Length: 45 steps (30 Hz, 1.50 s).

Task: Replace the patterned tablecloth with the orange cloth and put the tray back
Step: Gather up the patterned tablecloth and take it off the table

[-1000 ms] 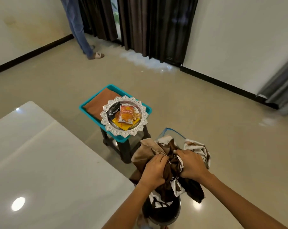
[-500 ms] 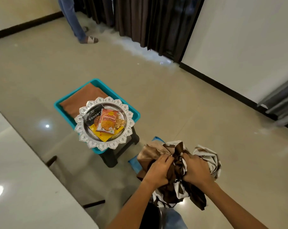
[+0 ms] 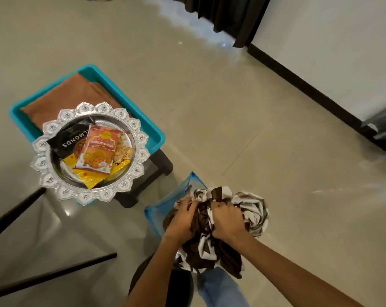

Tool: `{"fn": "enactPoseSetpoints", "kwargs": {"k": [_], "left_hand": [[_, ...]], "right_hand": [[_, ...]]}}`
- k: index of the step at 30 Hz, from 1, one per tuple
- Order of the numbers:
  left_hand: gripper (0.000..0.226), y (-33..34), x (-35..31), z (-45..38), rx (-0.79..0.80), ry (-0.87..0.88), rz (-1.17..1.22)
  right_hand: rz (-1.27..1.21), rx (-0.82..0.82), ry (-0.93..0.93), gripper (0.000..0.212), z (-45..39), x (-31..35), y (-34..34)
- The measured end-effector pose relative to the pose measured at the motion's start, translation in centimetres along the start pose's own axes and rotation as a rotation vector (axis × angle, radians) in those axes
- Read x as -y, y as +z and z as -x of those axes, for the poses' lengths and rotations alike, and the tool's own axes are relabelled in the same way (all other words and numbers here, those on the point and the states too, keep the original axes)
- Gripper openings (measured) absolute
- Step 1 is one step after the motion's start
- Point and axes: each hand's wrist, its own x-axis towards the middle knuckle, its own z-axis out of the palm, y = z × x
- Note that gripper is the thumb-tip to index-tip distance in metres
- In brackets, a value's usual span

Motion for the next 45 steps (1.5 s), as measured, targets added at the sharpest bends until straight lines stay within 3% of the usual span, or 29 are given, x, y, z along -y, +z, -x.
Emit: {"fn": "enactPoseSetpoints", "kwargs": {"k": [7,12,22,32,38,42,45], "left_hand": [[0.078,1.1,1.9,-0.8,-0.018,-0.359,0.014],[0.049,1.3,2.0,0.2,-0.033,-0.441,0.105],[0.029,1.7,0.7,2.7,-0.119,-0.519,0.232],[0.019,-5.7,-4.8,11.8,-0.385,-0.355,0.304],[0.026,-13.0,-6.0,22.3,-0.649,-0.319,0.28],[0.037,-16.9,-3.6,29.5,-0.742,-0.327,0.282],[0.03,-19.8,-0.3,35.3,-0.785,-0.335,0.245]], "right_hand": [[-0.037,0.076,0.031,0.071,-4.1,2.4,2.6],[-0.143,0.051,-0.035,0.072,-5.6,3.4,3.2],[-0.131,0.039,-0.059,0.028,-3.8,3.5,4.9],[-0.429,-0.194,-0.057,0.02,4.1,4.7,-1.5],[-0.51,-0.34,-0.171,0.018,10.0,11.5,-8.0],[-0.607,-0.421,-0.259,0.016,13.5,19.5,-11.3],[-0.646,-0.452,-0.296,0.017,16.2,26.5,-12.4]]}}
